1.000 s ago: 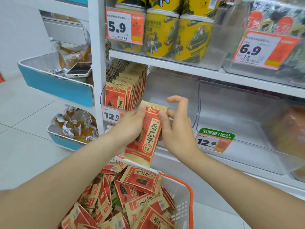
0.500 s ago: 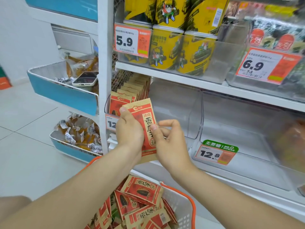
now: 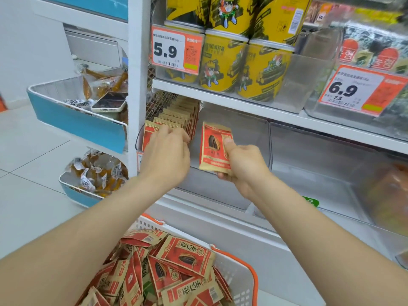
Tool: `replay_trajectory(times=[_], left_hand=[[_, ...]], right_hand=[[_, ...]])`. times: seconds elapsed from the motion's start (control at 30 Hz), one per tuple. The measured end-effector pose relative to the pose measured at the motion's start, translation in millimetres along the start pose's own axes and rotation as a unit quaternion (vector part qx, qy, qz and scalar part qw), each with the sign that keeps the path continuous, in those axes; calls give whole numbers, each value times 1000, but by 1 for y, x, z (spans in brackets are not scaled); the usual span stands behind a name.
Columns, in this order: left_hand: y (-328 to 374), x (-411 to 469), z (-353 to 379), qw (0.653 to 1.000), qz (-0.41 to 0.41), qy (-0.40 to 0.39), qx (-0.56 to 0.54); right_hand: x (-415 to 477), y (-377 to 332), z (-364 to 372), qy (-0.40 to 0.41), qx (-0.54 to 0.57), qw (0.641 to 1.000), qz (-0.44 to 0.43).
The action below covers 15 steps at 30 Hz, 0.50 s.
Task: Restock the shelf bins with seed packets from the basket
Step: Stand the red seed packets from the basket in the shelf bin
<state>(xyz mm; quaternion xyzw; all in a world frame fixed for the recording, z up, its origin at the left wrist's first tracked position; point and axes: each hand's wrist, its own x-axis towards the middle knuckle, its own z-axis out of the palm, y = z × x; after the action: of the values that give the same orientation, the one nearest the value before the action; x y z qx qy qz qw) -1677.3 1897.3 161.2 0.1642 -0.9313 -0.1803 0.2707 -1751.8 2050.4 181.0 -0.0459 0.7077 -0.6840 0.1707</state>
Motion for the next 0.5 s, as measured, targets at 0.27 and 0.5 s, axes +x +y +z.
replay_trajectory(times=[0.27, 0.5], left_hand=[[-39, 18, 14, 966, 125, -17, 224], [-55, 33, 22, 943, 151, -24, 296]], right_hand=[[76, 19, 27, 109, -229, 957, -142], [145, 15, 46, 121, -292, 941, -120]])
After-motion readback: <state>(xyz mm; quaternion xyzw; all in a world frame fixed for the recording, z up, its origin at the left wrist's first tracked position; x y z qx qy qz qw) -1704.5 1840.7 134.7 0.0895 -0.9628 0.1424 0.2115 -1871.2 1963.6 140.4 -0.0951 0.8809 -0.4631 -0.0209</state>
